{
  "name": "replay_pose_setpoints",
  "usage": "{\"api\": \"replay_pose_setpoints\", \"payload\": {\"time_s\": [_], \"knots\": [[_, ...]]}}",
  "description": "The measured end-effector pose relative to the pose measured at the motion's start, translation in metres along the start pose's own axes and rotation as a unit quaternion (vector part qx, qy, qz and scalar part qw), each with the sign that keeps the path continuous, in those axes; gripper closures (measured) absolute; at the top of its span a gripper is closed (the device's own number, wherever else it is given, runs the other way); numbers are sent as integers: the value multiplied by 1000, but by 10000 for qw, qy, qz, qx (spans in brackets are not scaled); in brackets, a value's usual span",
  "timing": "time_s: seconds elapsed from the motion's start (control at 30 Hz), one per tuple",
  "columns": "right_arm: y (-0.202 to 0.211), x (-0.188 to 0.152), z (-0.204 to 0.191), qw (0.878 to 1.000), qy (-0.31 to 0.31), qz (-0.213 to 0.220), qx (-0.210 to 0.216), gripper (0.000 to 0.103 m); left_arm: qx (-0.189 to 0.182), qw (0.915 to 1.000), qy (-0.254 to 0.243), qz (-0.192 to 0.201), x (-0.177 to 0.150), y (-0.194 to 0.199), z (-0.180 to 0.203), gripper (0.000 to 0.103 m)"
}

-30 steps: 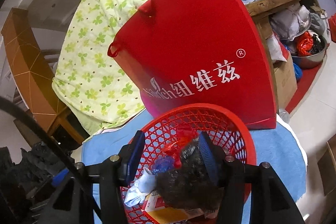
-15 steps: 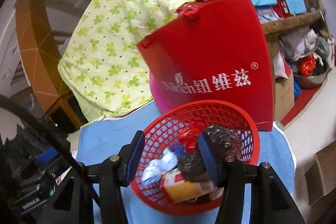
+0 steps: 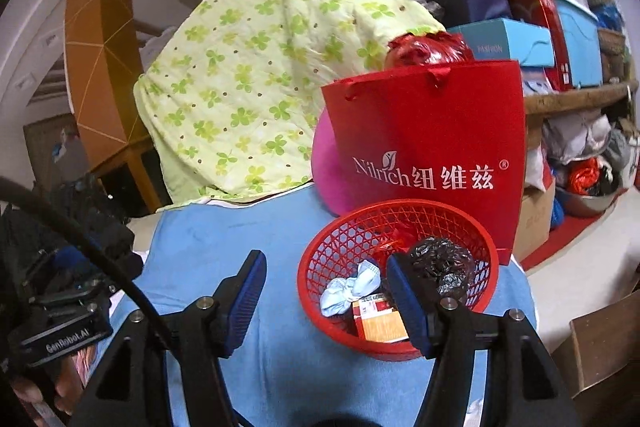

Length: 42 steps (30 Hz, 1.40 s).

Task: Collect trash

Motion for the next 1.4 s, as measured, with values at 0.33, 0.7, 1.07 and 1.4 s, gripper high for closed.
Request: {"api": "replay_pose_setpoints", "payload": {"time_s": [0.33,0.7,1.07,1.4], "knots": [[33,4,-24,9994,326,94,-31,31,270,9995,51,155,4,31,-21,8],[62,9,-45,9975,653,254,-63,29,399,9987,121,285,6,54,-34,8],[71,6,-54,9968,767,231,10,28,483,9981,111,356,9,70,-40,7],[82,9,-61,9961,828,287,54,28,498,9979,147,394,11,81,-43,7]]}}
Point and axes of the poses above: each gripper's, at about its wrist camera, not at the fingertips, and y roughly against the way its jaws point, z to its right, x to its top, the point moved 9 cm from there along -y, roughly the way its jaws point, and after that the axes turned 10 degrees about -x, right-handed, at the moved point
